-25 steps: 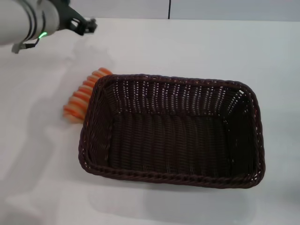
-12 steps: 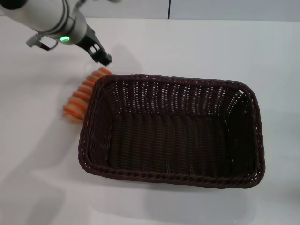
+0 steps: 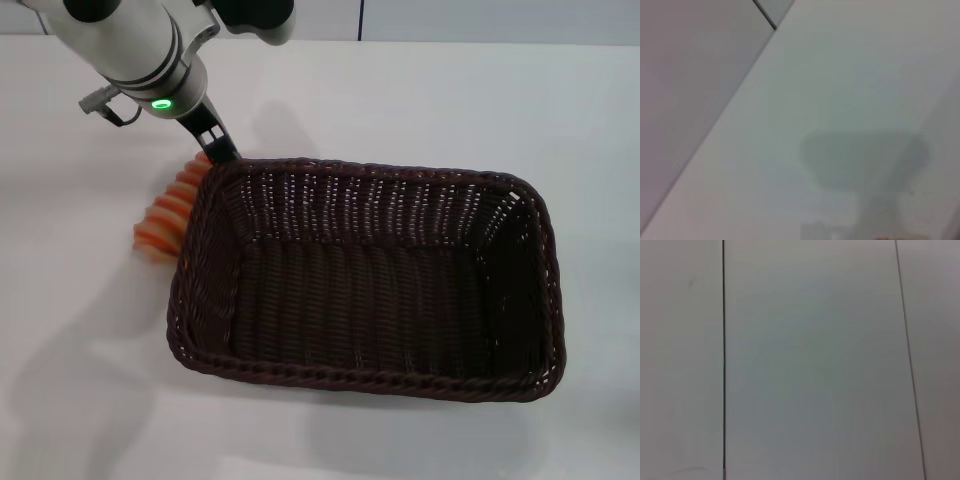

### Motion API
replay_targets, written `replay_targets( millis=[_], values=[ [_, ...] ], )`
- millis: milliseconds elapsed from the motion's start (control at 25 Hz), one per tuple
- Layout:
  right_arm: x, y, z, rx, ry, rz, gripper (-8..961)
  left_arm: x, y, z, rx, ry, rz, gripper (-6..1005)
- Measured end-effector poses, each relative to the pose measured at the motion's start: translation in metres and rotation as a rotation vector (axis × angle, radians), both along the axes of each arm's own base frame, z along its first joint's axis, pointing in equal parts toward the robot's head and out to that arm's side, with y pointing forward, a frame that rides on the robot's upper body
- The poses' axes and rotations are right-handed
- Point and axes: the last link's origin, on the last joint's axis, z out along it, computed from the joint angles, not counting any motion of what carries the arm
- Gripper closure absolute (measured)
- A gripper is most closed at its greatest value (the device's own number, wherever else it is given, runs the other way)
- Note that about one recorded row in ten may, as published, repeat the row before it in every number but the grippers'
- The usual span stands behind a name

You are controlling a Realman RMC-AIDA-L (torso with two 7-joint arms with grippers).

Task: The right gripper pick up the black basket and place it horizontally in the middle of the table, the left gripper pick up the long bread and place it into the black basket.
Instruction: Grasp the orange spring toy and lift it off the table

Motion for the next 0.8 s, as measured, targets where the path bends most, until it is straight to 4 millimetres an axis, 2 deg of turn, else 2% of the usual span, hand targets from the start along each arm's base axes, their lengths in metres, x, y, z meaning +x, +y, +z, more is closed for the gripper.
replay_targets(
  millis=[800],
  values=[
    [0.0029,0.0023,-0.0003,-0.014,0.010,-0.012,116,-0.0071,0.0013,-0.0069,-0.051,0.061,0.053,261]
  ],
)
